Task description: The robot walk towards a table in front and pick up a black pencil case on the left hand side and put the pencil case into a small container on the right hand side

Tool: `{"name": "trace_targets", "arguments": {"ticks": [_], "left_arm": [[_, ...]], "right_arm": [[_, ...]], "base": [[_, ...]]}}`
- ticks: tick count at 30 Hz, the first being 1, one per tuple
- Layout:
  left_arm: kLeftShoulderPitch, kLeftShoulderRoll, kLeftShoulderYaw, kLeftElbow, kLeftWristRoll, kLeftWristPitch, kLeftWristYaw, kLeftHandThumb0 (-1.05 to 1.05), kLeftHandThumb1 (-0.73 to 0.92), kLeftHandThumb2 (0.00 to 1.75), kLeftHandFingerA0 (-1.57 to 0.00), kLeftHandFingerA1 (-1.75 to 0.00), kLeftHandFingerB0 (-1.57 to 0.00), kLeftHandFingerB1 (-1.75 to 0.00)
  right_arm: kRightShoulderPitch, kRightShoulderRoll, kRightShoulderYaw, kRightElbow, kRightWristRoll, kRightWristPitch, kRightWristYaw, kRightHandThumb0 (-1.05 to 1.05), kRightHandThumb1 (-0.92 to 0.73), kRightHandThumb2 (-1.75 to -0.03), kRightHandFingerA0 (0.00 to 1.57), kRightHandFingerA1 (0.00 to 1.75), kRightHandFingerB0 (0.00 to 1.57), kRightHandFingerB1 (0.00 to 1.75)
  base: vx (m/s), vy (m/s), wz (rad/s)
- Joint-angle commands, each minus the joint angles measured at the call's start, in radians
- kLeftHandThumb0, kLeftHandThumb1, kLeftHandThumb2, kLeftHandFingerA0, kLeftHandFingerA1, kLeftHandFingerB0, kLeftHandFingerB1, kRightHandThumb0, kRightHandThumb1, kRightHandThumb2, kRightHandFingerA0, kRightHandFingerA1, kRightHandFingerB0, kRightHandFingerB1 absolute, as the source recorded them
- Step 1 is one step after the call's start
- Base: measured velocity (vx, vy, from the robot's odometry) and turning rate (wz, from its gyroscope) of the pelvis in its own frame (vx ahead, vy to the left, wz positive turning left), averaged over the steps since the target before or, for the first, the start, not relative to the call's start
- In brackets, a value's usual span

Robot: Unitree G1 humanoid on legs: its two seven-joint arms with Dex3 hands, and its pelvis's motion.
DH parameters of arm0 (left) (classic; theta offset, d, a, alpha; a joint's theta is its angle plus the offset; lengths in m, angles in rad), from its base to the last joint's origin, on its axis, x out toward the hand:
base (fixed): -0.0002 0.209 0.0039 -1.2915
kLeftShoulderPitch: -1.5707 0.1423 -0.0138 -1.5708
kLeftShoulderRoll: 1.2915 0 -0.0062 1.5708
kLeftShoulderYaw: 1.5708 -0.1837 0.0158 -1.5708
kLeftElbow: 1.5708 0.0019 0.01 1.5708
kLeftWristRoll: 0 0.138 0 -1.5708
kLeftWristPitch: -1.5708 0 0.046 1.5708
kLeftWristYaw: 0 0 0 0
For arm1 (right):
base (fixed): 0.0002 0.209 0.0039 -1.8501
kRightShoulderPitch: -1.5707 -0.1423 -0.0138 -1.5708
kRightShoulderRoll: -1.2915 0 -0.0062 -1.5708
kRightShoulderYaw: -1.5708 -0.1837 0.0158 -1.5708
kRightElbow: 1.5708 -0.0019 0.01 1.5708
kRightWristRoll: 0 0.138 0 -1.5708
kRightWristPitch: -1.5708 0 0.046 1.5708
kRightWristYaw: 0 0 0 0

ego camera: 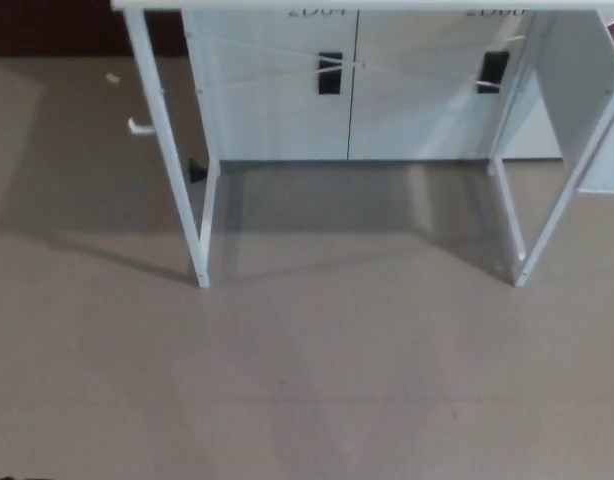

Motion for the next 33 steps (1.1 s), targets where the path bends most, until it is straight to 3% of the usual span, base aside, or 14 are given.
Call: {"name": "trace_targets", "arguments": {"ticks": [1,6,7,10,13,14,15,16,17,32,33], "left_arm": [[-0.005,0.013,-0.002,0.008,-0.001,-0.016,-0.005,-0.33,0.44,0.54,-0.7,-0.41,-0.52,-0.37],[-0.007,0.015,-0.006,0.006,0.004,-0.008,0.003,-0.33,0.45,0.54,-0.7,-0.41,-0.52,-0.37],[-0.008,0.016,-0.004,0.01,0.001,-0.01,-0.001,-0.42,0.37,0.68,-0.64,-0.52,-0.48,-0.47],[-0.006,0.017,-0.006,0.014,0.005,-0.023,0.001,-0.43,0.37,0.69,-0.64,-0.52,-0.47,-0.47],[-0.006,0.015,-0.006,0.011,0.0,-0.016,-0.002,-0.42,0.37,0.69,-0.64,-0.52,-0.47,-0.47],[-0.005,0.016,-0.007,0.009,0.002,-0.016,-0.002,-0.33,0.45,0.54,-0.7,-0.41,-0.53,-0.37],[-0.005,0.018,-0.009,0.008,0.004,-0.016,-0.002,-0.33,0.45,0.54,-0.7,-0.41,-0.53,-0.37],[-0.005,0.016,-0.006,0.006,-0.001,-0.011,-0.002,-0.4,0.37,0.67,-0.64,-0.52,-0.48,-0.47],[-0.009,0.015,-0.005,0.01,-0.003,-0.011,-0.002,-0.32,0.44,0.54,-0.71,-0.41,-0.54,-0.38],[-0.006,0.021,-0.008,-0.002,-0.004,-0.006,0.001,-0.33,0.45,0.54,-0.7,-0.41,-0.53,-0.37],[-0.007,0.021,-0.009,0.006,-0.002,-0.013,0.0,-0.41,0.38,0.68,-0.64,-0.52,-0.47,-0.47]], "right_arm": [[0.0,-0.007,-0.013,0.011,0.019,-0.006,0.013,-0.37,-0.57,-0.57,0.72,0.57,0.58,0.44],[0.002,-0.003,-0.017,0.005,0.021,-0.004,0.015,-0.36,-0.58,-0.57,0.71,0.56,0.58,0.44],[0.003,-0.002,-0.017,0.005,0.022,-0.006,0.017,-0.36,-0.58,-0.57,0.7,0.56,0.57,0.44],[0.001,-0.003,-0.018,0.012,0.021,-0.01,0.017,-0.36,-0.57,-0.57,0.7,0.56,0.59,0.44],[0.0,-0.005,-0.017,0.015,0.017,-0.014,0.015,-0.37,-0.57,-0.57,0.71,0.56,0.59,0.44],[0.0,-0.004,-0.018,0.015,0.019,-0.013,0.017,-0.36,-0.57,-0.57,0.71,0.56,0.59,0.44],[0.0,-0.003,-0.02,0.014,0.021,-0.012,0.019,-0.36,-0.57,-0.57,0.71,0.56,0.59,0.44],[0.002,-0.001,-0.021,0.01,0.022,-0.011,0.017,-0.36,-0.57,-0.57,0.72,0.57,0.6,0.44],[0.001,0.0,-0.021,0.009,0.021,-0.01,0.013,-0.37,-0.58,-0.58,0.72,0.56,0.61,0.44],[-0.005,0.003,-0.026,0.013,0.021,-0.006,0.023,-0.37,-0.58,-0.58,0.72,0.58,0.59,0.44],[-0.003,0.002,-0.027,0.012,0.022,-0.008,0.024,-0.37,-0.58,-0.58,0.71,0.58,0.59,0.44]], "base": [[0.23,-0.199,-0.05],[0.17,-0.083,-0.03],[0.17,0.017,-0.07],[0.19,0.08,-0.03],[0.24,0.153,0.18],[0.2,0.067,-0.57],[0.2,0.048,-0.24],[0.2,0.064,0.0],[0.22,0.069,0.02],[0.24,-0.061,0.09],[0.13,-0.078,0.03]]}}
